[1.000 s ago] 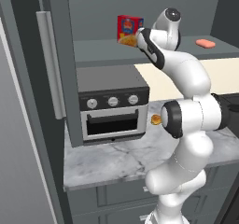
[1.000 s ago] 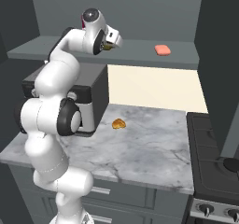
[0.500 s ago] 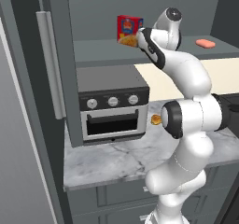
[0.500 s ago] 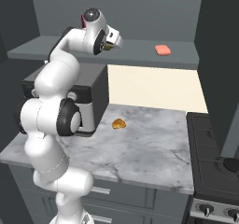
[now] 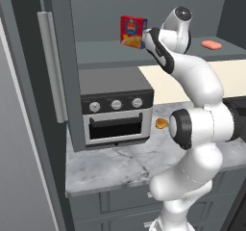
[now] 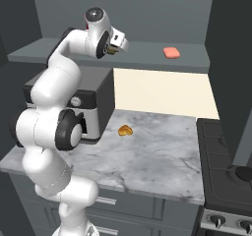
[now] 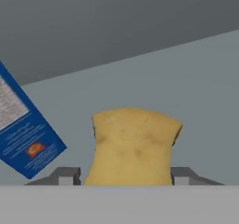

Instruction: Pick the sponge and bar soap from the cabinet and place them on the counter.

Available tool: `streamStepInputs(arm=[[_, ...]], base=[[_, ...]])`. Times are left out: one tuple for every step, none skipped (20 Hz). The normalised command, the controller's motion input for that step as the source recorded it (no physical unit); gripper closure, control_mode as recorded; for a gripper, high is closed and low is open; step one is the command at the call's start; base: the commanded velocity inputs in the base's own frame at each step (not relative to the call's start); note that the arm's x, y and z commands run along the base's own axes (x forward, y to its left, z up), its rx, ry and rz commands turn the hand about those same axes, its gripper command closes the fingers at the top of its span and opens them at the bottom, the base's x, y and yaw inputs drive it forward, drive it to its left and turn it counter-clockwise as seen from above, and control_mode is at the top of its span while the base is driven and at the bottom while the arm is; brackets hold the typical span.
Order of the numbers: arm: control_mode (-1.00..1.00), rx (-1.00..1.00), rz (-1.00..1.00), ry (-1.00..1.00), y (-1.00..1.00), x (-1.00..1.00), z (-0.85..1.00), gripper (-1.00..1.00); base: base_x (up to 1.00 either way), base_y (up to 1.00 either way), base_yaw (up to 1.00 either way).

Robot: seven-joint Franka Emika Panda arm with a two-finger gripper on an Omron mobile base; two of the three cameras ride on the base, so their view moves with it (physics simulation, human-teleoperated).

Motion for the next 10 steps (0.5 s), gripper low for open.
streamStepInputs(arm=[[-1.00, 0.00, 0.00, -0.03, 0.00, -0.40, -0.09, 1.00], [-1.00, 0.00, 0.00, -0.04, 0.00, -0.43, -0.03, 1.00], [-1.00, 0.00, 0.00, -0.04, 0.00, -0.44, 0.00, 1.00], [-1.00, 0.00, 0.00, -0.06, 0.00, -0.47, 0.00, 1.00], [-1.00, -0.02, 0.00, -0.10, 0.00, -0.52, 0.00, 1.00], [-1.00, -0.03, 0.00, -0.12, 0.00, -0.54, 0.00, 1.00], [-1.00, -0.03, 0.00, -0.12, 0.00, -0.56, 0.00, 1.00], [-1.00, -0.04, 0.00, -0.11, 0.00, -0.54, 0.00, 1.00], [-1.00, -0.04, 0.00, -0.10, 0.00, -0.54, 0.01, 1.00], [-1.00, -0.05, 0.00, -0.10, 0.00, -0.54, 0.02, 1.00]], base=[[0.00, 0.00, 0.00], [0.00, 0.00, 0.00], [0.00, 0.00, 0.00], [0.00, 0.00, 0.00], [0.00, 0.00, 0.00], [0.00, 0.00, 0.00], [0.00, 0.00, 0.00], [0.00, 0.00, 0.00], [0.00, 0.00, 0.00], [0.00, 0.00, 0.00]])
